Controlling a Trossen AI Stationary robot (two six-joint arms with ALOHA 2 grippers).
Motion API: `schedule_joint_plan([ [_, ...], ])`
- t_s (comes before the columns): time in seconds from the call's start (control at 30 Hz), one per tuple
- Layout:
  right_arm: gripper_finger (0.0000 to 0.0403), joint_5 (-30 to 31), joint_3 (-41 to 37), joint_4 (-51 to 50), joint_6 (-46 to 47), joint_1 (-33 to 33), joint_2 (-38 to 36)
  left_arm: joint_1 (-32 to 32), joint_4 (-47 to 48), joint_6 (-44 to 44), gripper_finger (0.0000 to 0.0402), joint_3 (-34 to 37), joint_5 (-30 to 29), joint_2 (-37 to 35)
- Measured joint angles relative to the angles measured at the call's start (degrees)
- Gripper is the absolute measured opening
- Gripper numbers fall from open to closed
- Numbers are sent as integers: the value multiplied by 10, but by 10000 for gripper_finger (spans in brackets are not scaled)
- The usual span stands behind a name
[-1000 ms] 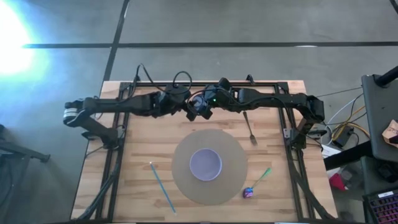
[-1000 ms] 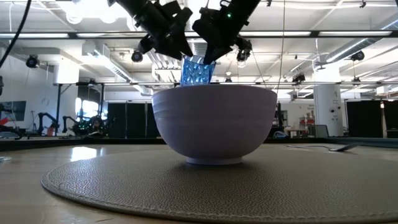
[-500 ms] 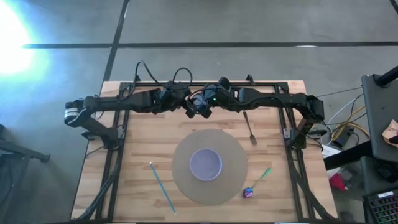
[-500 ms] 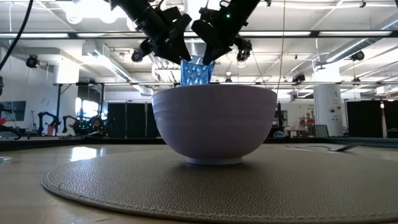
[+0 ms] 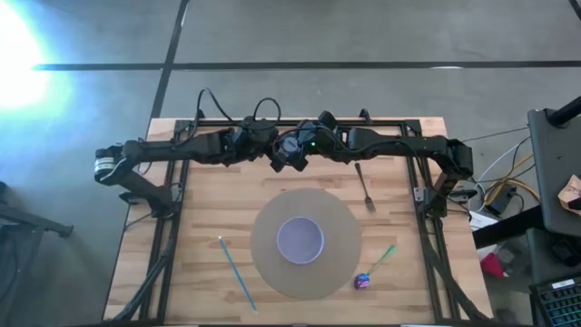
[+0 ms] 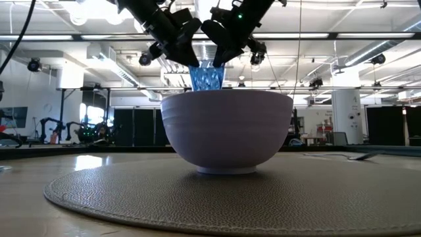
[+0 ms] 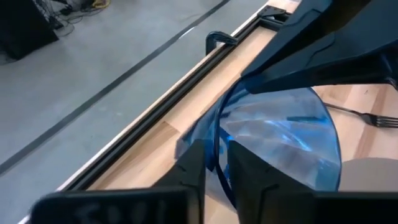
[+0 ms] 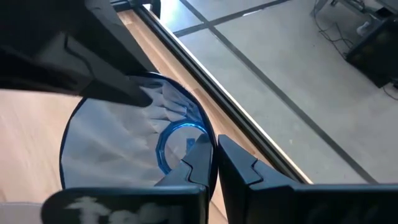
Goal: Pick & Place Utensil
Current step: Put the blue glass at the top left of the gray mat
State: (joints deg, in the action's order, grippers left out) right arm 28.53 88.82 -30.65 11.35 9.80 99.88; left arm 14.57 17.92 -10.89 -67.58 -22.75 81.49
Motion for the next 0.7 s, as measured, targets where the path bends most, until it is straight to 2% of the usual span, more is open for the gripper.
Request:
schedule_joint_plan([
  [0.13,14,0,0,-1,0,0,0,1,-3,11,16,0,-4,0],
  [0.7,14,-6,0,-3,-5,-2,0,1,9,29,13,1,-5,0],
])
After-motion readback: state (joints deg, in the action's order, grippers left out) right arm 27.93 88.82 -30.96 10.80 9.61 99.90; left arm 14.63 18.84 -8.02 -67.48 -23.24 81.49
